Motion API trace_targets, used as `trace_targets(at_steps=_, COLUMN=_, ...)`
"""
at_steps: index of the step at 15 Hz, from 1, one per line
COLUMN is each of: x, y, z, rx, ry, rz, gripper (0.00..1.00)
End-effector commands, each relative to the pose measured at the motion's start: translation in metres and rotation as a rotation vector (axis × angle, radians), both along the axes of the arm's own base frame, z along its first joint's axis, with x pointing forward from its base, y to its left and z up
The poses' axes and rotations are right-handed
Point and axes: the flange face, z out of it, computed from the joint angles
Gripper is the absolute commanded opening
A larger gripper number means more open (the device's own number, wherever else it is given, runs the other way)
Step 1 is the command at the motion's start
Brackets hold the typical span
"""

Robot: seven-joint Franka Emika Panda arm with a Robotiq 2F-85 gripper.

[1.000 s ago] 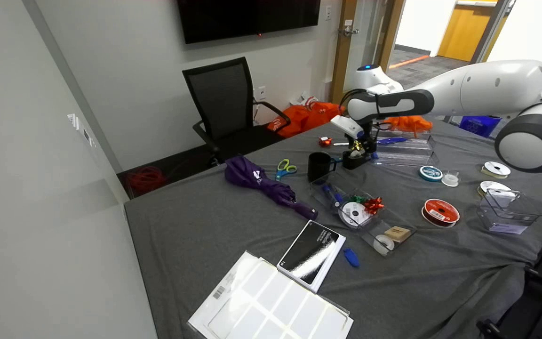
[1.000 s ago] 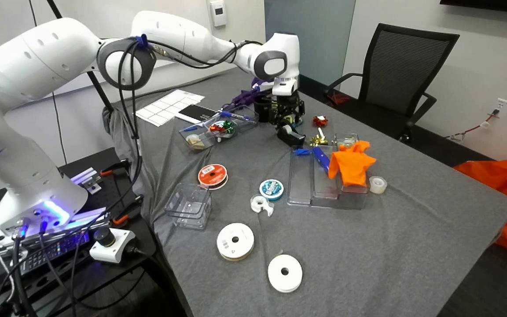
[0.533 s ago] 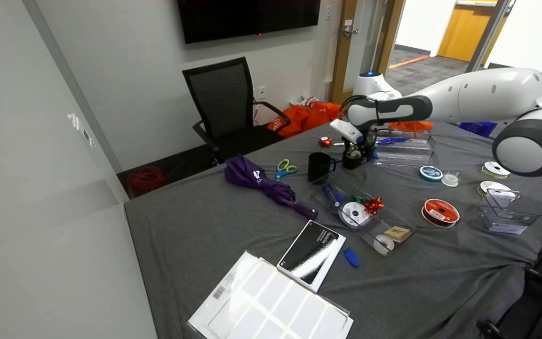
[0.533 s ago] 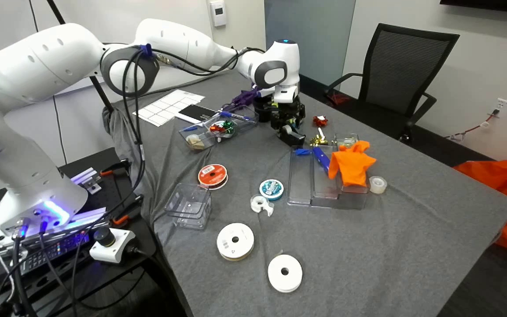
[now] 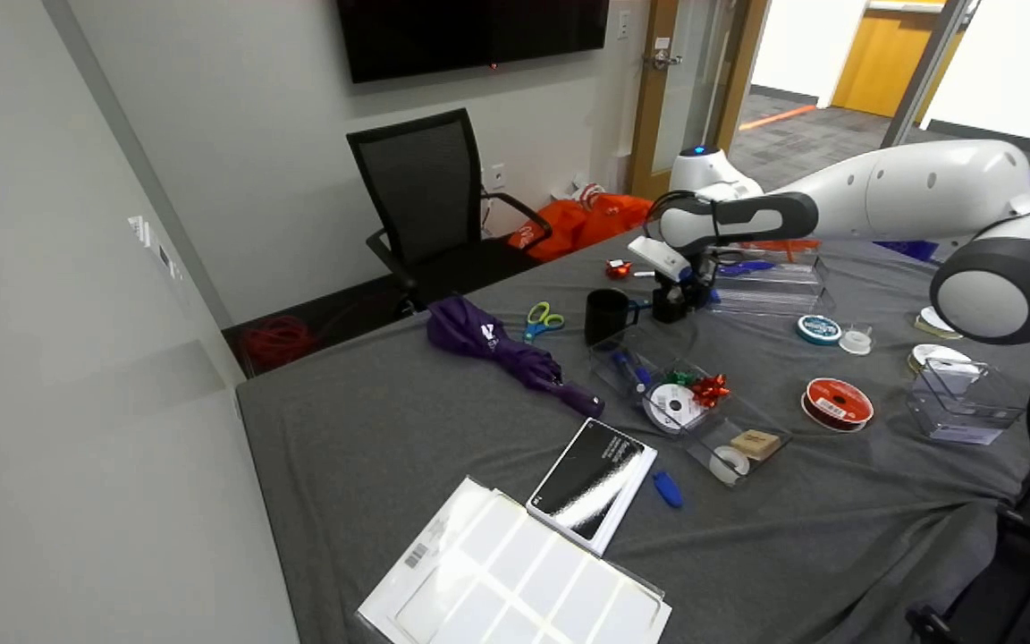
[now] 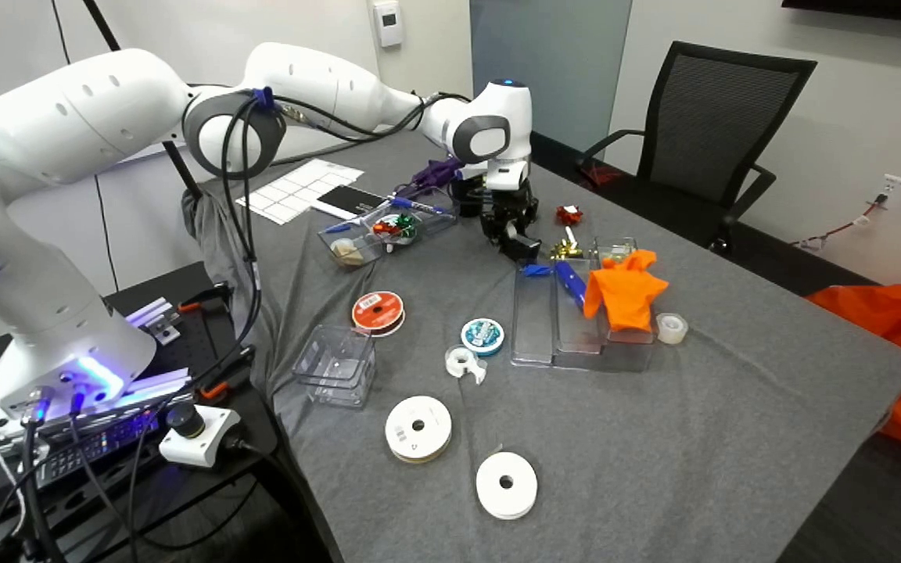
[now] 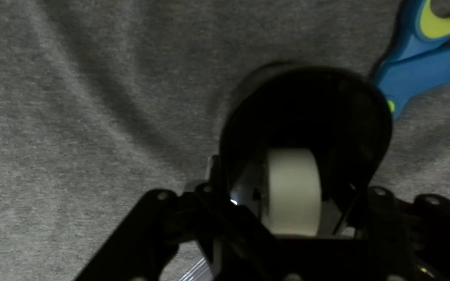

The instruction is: Move the black bowl forward

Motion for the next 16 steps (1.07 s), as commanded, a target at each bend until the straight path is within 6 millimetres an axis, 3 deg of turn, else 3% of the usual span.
trace_targets(at_steps=1, x=-0.001, y=-0.003, z=-0.001, rx=-0.018, ry=0.019, rz=-0.015, gripper=0.38)
trace_targets(at_steps=9, x=0.009, y=0.001, z=0.041, rx=0.001, ry=-0.037, rz=-0.035, gripper=0.38)
trace_targets(at_steps=16, x=0.011, y=0.006, z=0.075, rx=-0.031, ry=-0.067, rz=0.06, gripper=0.38)
